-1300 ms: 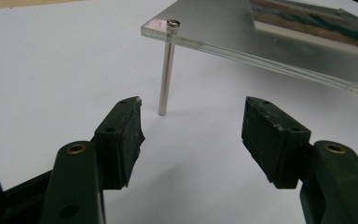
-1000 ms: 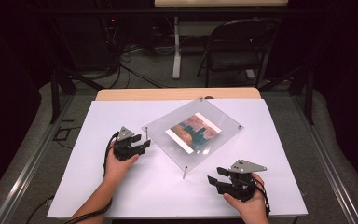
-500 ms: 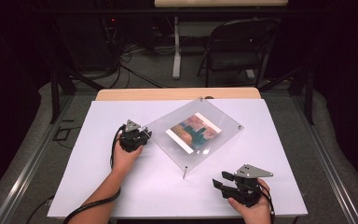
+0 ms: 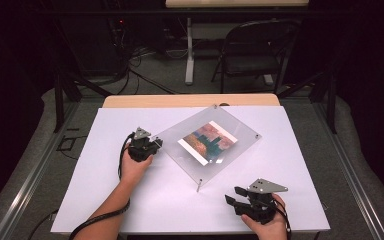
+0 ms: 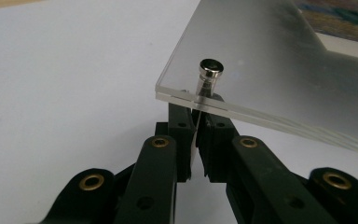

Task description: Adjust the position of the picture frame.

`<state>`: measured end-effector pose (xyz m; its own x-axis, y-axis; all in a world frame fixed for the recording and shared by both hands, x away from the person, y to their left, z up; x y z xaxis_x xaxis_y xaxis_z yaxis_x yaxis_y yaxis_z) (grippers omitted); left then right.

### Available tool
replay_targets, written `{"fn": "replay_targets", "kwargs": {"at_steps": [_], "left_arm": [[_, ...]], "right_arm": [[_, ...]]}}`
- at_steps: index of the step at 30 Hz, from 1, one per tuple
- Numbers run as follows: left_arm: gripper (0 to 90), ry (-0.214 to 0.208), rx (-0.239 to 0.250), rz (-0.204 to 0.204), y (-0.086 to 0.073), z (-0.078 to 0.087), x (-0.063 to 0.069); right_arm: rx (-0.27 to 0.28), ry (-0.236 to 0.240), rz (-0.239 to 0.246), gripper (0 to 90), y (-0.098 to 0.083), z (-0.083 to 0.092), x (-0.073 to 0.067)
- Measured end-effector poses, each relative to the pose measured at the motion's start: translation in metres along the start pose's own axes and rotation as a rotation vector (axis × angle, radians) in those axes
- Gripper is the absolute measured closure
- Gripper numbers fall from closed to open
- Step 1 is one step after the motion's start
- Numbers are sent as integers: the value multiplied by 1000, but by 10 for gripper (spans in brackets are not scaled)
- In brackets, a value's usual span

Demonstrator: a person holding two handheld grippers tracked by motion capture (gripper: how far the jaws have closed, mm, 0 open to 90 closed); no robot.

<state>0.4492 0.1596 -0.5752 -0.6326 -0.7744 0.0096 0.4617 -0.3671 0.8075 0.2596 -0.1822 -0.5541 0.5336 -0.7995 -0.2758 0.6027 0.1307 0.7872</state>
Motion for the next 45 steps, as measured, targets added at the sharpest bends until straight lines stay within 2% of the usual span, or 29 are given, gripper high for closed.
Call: {"fn": "replay_targets", "kwargs": {"at_steps": [4, 10, 15, 20, 23, 26, 29, 30, 33, 35, 36, 37, 45], "left_arm": [[841, -23, -17, -4, 2, 9, 6], [840, -63, -15, 1, 8, 26, 18], [837, -100, -20, 19, 11, 35, 25], [836, -121, -30, 24, 10, 41, 31], [836, -134, -29, 26, 11, 45, 35], [835, -145, -25, 24, 10, 48, 38], [835, -157, -25, 23, 9, 51, 42], [836, -159, -28, 23, 8, 51, 43], [837, -166, -26, 13, 6, 54, 47], [839, -163, -26, 10, 5, 56, 48], [839, -166, -26, 12, 4, 58, 49], [840, -167, -23, 12, 4, 59, 49], [849, -175, -10, 14, -5, 77, 57]], "right_arm": [[-13, 12, 8, 519, -2, -4, -3], [-30, 40, 0, 520, -3, -11, -6], [-29, 55, 1, 519, -2, -16, -8], [-18, 88, 7, 521, 1, -21, -11], [-18, 128, -7, 550, 2, -25, -16], [-15, 136, 5, 610, 4, -27, -20], [-3, 122, 40, 712, 7, -27, -22], [2, 122, 38, 725, 7, -27, -22], [2, 147, 46, 845, 10, -25, -23], [-10, 139, 63, 850, 10, -24, -24], [-13, 146, 54, 855, 10, -24, -23], [-11, 166, 26, 858, 11, -24, -22], [12, 139, -11, 861, 18, -18, -10]]}}
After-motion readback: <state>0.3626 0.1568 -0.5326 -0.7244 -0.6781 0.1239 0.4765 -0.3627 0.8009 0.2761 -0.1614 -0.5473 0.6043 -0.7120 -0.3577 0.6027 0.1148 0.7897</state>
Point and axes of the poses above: each handheld gripper's, and its own axes: z roughly backward along the jaws, y roughly out of its top, x roughly to its right, the point moved 3 cm from there along -z, roughly forward along the jaws, and after that the axes turned 7 degrees about -z, right-handed, at the moved point
